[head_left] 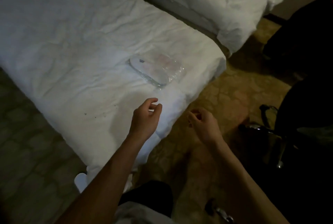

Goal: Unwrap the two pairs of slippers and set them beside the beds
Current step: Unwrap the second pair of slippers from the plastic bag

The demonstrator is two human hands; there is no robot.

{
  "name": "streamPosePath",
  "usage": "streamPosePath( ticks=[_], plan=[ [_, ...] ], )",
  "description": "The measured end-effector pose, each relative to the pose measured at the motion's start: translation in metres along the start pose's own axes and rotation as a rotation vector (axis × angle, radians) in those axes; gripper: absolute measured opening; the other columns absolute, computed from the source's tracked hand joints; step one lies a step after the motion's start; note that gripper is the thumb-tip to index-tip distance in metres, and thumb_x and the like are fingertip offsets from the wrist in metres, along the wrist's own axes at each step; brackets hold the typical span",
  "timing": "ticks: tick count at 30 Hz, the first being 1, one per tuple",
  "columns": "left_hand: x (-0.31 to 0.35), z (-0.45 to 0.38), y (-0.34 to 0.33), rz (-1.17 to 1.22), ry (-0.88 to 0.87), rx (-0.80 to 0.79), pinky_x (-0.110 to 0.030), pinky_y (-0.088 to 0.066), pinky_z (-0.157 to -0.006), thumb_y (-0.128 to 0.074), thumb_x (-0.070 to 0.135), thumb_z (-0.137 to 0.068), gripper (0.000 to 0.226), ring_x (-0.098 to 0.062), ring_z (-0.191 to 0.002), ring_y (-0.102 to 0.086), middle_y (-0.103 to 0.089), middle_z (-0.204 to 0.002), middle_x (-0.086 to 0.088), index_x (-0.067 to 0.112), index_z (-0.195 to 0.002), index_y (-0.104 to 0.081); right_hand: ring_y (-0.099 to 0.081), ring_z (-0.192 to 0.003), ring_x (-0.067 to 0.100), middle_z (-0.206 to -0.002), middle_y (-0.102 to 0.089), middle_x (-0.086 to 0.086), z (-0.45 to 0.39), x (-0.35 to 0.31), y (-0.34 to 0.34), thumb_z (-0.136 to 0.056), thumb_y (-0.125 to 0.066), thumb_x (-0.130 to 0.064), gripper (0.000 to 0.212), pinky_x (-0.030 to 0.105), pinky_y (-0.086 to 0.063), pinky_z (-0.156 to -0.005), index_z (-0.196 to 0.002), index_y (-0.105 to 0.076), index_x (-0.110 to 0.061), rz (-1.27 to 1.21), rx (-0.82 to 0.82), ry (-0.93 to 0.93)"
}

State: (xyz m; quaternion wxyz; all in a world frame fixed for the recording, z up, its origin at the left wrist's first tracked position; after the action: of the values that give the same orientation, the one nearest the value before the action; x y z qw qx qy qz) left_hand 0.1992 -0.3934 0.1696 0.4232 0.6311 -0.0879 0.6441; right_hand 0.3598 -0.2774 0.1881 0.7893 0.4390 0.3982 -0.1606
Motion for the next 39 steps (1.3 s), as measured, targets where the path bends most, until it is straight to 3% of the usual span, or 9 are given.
streamPosePath(
  ticks=[2, 4, 6, 9, 14, 19, 28, 36, 39],
  plan=[
    [0.005, -0.007, -0.003, 0.003, 0.037, 0.042, -0.018, -0.045, -0.07, -0.052, 0.036, -0.095, 0.032, -0.016, -0.096, -0.067, -0.069, -0.112, 0.001, 0.025, -0.125, -0.059, -0.068, -0.084, 0.018, -0.107, -0.071, 0.01, -0.015, -0.008, 0.007, -0.097, -0.056, -0.034, 0.037, 0.022, -0.05, -0.061, -0.121, -0.061, -0.007, -0.007, -0.036, 0.031],
    [0.007, -0.016, -0.007, -0.013, 0.072, 0.074, -0.017, -0.044, -0.068, -0.052, 0.036, -0.095, 0.033, -0.017, -0.098, -0.067, -0.068, -0.113, 0.002, 0.025, -0.125, -0.058, -0.068, -0.09, 0.022, -0.11, -0.07, 0.013, -0.03, -0.015, 0.011, -0.096, -0.055, -0.035, 0.039, 0.034, -0.058, -0.073, -0.123, -0.06, -0.007, -0.014, -0.082, 0.061],
    [0.004, -0.026, -0.011, -0.024, 0.106, 0.097, -0.022, -0.046, -0.073, -0.052, 0.036, -0.095, 0.034, -0.019, -0.1, -0.067, -0.068, -0.115, 0.0, 0.025, -0.126, -0.059, -0.068, -0.095, 0.024, -0.112, -0.07, 0.013, -0.045, -0.018, 0.015, -0.096, -0.055, -0.036, 0.041, 0.042, -0.058, -0.084, -0.126, -0.059, -0.007, -0.019, -0.112, 0.07],
    [-0.004, -0.045, -0.02, -0.031, 0.139, 0.123, -0.03, -0.049, -0.081, -0.054, 0.035, -0.094, 0.034, -0.022, -0.1, -0.067, -0.068, -0.116, -0.003, 0.022, -0.125, -0.059, -0.068, -0.096, 0.025, -0.111, -0.069, 0.013, -0.076, -0.022, 0.017, -0.097, -0.056, -0.035, 0.043, 0.048, -0.057, -0.089, -0.128, -0.057, -0.006, -0.027, -0.133, 0.09],
    [-0.014, -0.088, -0.04, 0.01, 0.218, 0.182, -0.037, -0.052, -0.089, -0.055, 0.034, -0.094, 0.034, -0.024, -0.1, -0.067, -0.068, -0.116, -0.005, 0.021, -0.125, -0.06, -0.068, -0.095, 0.023, -0.107, -0.07, 0.01, -0.134, -0.025, 0.011, -0.096, -0.056, -0.036, 0.043, 0.046, -0.056, -0.091, -0.13, -0.055, -0.009, 0.056, -0.233, 0.075],
    [-0.019, -0.143, -0.058, 0.047, 0.295, 0.257, -0.037, -0.052, -0.089, -0.055, 0.032, -0.095, 0.033, -0.024, -0.101, -0.067, -0.068, -0.116, -0.007, 0.019, -0.125, -0.06, -0.068, -0.099, 0.024, -0.115, -0.07, 0.013, -0.21, -0.041, 0.003, -0.096, -0.056, -0.036, 0.044, 0.044, -0.056, -0.091, -0.131, -0.054, -0.009, 0.154, -0.305, 0.108],
    [-0.018, -0.213, -0.063, 0.096, 0.391, 0.338, -0.038, -0.053, -0.09, -0.055, 0.035, -0.094, 0.036, -0.023, -0.101, -0.067, -0.068, -0.115, -0.006, 0.02, -0.127, -0.059, -0.07, -0.094, 0.025, -0.108, -0.073, 0.013, -0.305, -0.065, -0.031, -0.095, -0.058, -0.036, 0.04, 0.045, -0.055, -0.091, -0.123, -0.06, -0.007, 0.274, -0.411, 0.152],
    [-0.037, -0.257, -0.078, 0.142, 0.481, 0.396, -0.014, -0.042, -0.063, -0.054, 0.033, -0.095, 0.035, -0.014, -0.089, -0.064, -0.068, -0.114, -0.003, 0.019, -0.127, -0.058, -0.07, -0.093, 0.027, -0.104, -0.073, 0.014, -0.365, -0.066, -0.076, -0.094, -0.059, -0.034, 0.037, 0.047, -0.055, -0.091, -0.12, -0.061, -0.008, 0.314, -0.531, 0.176],
    [-0.046, -0.275, -0.089, 0.119, 0.529, 0.399, -0.011, -0.037, -0.061, -0.054, 0.035, -0.095, 0.037, -0.009, -0.087, -0.057, -0.066, -0.116, -0.002, 0.019, -0.129, -0.057, -0.071, -0.092, 0.026, -0.104, -0.073, 0.013, -0.385, -0.057, -0.091, -0.094, -0.059, -0.033, 0.037, 0.046, -0.055, -0.09, -0.121, -0.061, -0.007, 0.33, -0.583, 0.174]
  ],
)
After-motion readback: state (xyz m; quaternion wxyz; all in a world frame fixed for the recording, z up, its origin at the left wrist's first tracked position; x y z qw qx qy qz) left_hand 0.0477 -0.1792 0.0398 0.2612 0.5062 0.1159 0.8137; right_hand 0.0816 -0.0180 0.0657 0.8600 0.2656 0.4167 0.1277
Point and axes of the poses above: each hand's wrist, its own z-axis away from the middle knuckle, its own y-axis out of the back of the hand, x = y × z, the point moved 5 cm from there along -z, towards the middle knuckle
